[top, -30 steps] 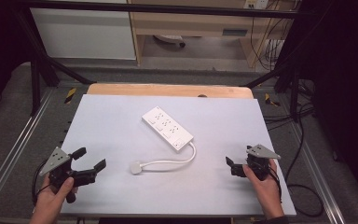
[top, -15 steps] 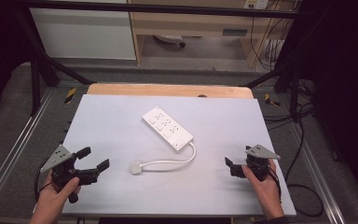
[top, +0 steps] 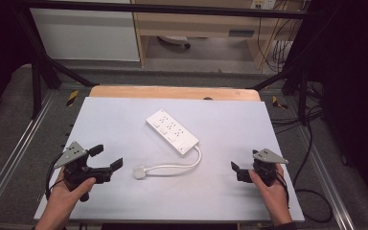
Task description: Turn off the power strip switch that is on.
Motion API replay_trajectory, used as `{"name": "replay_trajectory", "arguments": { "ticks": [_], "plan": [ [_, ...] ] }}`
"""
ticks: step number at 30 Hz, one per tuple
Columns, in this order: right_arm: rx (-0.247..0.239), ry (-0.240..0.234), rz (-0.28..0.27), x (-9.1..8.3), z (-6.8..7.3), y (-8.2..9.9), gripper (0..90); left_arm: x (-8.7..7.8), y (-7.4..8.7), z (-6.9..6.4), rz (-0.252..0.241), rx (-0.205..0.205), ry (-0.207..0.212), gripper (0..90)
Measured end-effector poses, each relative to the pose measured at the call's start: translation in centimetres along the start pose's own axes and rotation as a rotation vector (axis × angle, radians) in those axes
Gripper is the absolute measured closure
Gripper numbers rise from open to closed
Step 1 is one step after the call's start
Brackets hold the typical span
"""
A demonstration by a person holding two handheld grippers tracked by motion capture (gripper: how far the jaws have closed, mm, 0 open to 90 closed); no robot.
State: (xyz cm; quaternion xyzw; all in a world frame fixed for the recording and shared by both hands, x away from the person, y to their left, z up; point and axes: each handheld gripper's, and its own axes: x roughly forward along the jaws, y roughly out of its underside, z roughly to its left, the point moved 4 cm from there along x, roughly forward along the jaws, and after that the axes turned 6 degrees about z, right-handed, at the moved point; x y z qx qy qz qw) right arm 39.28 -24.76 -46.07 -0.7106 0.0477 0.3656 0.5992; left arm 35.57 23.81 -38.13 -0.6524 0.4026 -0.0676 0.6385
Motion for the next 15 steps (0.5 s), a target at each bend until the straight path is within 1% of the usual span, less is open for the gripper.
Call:
{"name": "replay_trajectory", "arguments": {
  "ticks": [2,6,9,10,13,15],
  "plan": [
    [0.0,-0.001,0.001,0.0,0.0,0.0,3.6,0.3,-0.3,-0.2,0.003,0.003,0.01,5.2],
    [0.001,-0.003,0.0,0.0,0.0,0.0,3.6,1.2,-0.9,-0.6,0.026,0.014,0.001,5.3],
    [-0.002,-0.002,-0.002,-0.1,0.1,0.0,3.6,1.6,-1.2,-0.8,0.03,0.016,0.007,5.5],
    [-0.002,-0.002,-0.002,-0.1,0.1,0.0,3.6,1.8,-1.3,-0.9,0.033,0.025,0.009,5.5],
    [0.002,-0.003,-0.003,-0.1,0.1,0.0,3.5,2.2,-1.8,-1.1,0.034,0.036,0.015,5.6],
    [0.004,-0.005,-0.004,-0.1,0.1,0.0,3.8,2.5,-2.2,-1.2,0.028,0.036,0.027,5.7]
  ]
}}
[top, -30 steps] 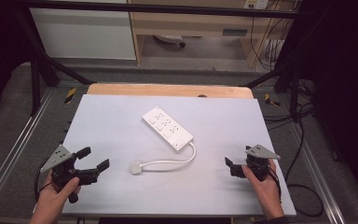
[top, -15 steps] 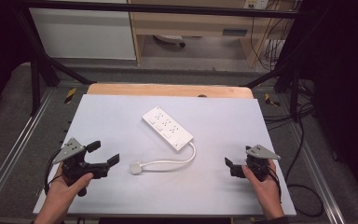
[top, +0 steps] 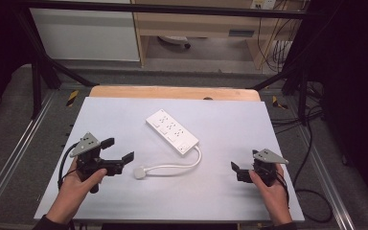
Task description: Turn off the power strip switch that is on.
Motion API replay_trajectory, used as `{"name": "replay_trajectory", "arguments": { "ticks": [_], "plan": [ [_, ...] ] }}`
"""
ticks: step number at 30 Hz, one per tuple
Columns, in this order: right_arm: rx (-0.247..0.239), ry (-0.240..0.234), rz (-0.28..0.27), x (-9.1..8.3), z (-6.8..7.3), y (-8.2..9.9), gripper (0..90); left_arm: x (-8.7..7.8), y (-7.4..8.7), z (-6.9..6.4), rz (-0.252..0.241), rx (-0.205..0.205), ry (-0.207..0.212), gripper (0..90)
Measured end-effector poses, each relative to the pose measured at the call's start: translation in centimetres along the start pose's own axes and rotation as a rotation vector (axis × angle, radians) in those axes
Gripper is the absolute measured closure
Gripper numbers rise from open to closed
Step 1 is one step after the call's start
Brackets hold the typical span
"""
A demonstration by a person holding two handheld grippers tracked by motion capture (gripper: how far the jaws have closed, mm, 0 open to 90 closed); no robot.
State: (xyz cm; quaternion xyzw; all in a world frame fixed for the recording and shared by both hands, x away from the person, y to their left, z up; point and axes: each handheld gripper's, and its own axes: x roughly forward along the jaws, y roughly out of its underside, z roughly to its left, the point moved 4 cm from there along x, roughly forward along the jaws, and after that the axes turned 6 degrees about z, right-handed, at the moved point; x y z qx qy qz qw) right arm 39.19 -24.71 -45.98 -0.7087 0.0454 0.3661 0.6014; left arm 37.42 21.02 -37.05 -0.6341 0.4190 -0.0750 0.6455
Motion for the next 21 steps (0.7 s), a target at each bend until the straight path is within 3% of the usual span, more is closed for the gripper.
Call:
{"name": "replay_trajectory", "arguments": {
  "ticks": [21],
  "plan": [
    [0.0,-0.006,-0.005,-0.1,0.0,0.0,3.8,2.5,-2.0,-0.9,0.005,0.038,0.029,5.8]
  ]
}}
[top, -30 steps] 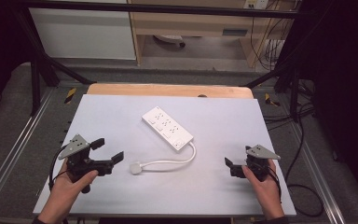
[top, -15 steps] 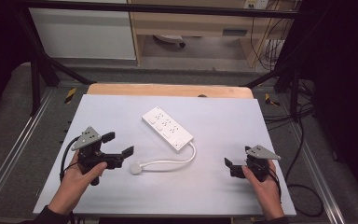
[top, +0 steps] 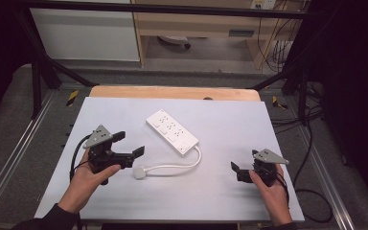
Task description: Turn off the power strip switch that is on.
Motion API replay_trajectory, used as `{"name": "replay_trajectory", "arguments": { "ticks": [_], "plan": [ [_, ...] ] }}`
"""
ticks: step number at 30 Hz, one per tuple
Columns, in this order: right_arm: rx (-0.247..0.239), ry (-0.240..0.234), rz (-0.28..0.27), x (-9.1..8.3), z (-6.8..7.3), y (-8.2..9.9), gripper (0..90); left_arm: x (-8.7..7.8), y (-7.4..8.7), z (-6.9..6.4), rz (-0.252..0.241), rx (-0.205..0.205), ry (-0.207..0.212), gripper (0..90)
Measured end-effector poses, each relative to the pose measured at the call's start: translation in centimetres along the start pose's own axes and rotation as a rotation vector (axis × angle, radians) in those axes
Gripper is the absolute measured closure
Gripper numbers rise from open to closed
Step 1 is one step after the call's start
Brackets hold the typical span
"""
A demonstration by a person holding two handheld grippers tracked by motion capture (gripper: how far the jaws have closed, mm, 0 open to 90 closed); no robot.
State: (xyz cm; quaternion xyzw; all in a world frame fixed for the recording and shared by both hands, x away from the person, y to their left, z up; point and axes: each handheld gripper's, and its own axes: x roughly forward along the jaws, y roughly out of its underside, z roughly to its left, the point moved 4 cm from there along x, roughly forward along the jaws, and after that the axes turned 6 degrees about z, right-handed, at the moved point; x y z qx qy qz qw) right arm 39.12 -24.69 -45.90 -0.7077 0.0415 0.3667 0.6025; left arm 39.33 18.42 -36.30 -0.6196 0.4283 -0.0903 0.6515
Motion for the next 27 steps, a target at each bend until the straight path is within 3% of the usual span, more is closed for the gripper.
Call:
{"name": "replay_trajectory", "arguments": {
  "ticks": [6,18,27],
  "plan": [
    [0.002,0.001,0.0,0.1,0.0,0.0,3.8,0.6,-0.5,0.1,-0.025,0.008,0.011,6.6],
    [0.006,0.0,-0.003,0.0,0.0,-0.1,3.9,2.7,-1.3,-0.5,-0.006,0.032,0.021,10.2],
    [0.001,-0.002,-0.002,-0.1,0.1,-0.1,4.1,3.1,-2.0,-0.9,-0.005,0.043,0.02,22.4]
  ]
}}
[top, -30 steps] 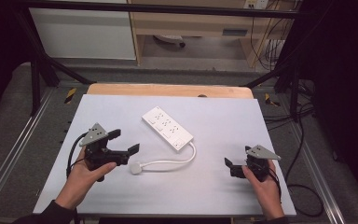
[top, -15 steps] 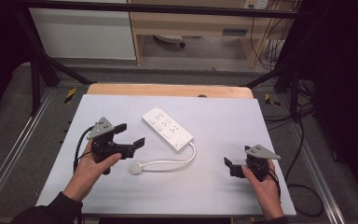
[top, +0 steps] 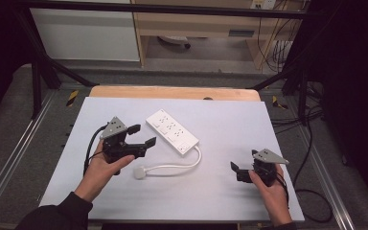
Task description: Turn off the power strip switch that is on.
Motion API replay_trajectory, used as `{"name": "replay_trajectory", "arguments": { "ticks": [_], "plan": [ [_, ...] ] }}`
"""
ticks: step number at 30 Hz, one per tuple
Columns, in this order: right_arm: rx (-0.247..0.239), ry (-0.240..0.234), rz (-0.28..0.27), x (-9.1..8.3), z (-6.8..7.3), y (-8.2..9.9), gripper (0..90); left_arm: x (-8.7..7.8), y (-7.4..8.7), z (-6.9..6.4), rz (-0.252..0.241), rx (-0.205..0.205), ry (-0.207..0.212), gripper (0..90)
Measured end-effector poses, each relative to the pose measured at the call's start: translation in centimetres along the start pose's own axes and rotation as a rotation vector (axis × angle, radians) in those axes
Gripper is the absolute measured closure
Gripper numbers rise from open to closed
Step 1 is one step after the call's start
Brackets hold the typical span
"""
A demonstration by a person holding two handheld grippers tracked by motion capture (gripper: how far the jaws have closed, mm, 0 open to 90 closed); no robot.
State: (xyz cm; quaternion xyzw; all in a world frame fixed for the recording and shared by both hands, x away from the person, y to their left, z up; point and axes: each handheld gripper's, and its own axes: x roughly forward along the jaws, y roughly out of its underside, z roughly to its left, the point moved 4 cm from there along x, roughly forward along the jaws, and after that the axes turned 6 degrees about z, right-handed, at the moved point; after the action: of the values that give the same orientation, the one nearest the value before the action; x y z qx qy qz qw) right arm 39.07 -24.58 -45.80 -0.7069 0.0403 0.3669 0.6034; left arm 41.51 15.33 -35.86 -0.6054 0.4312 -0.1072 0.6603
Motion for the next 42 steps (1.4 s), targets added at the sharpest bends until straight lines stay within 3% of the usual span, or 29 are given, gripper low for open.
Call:
{"name": "replay_trajectory", "arguments": {
  "ticks": [17,38,42],
  "plan": [
    [-0.003,0.002,0.003,0.0,0.0,0.0,4.3,0.6,-0.4,0.5,0.025,0.003,-0.012,59.0],
    [-0.001,0.003,0.0,0.0,-0.1,0.0,3.8,4.3,0.0,1.1,0.108,0.07,0.007,87.0],
    [0.004,0.006,-0.007,0.0,-0.1,0.0,3.9,5.0,-0.4,1.4,0.109,0.053,0.015,89.5]
  ]
}}
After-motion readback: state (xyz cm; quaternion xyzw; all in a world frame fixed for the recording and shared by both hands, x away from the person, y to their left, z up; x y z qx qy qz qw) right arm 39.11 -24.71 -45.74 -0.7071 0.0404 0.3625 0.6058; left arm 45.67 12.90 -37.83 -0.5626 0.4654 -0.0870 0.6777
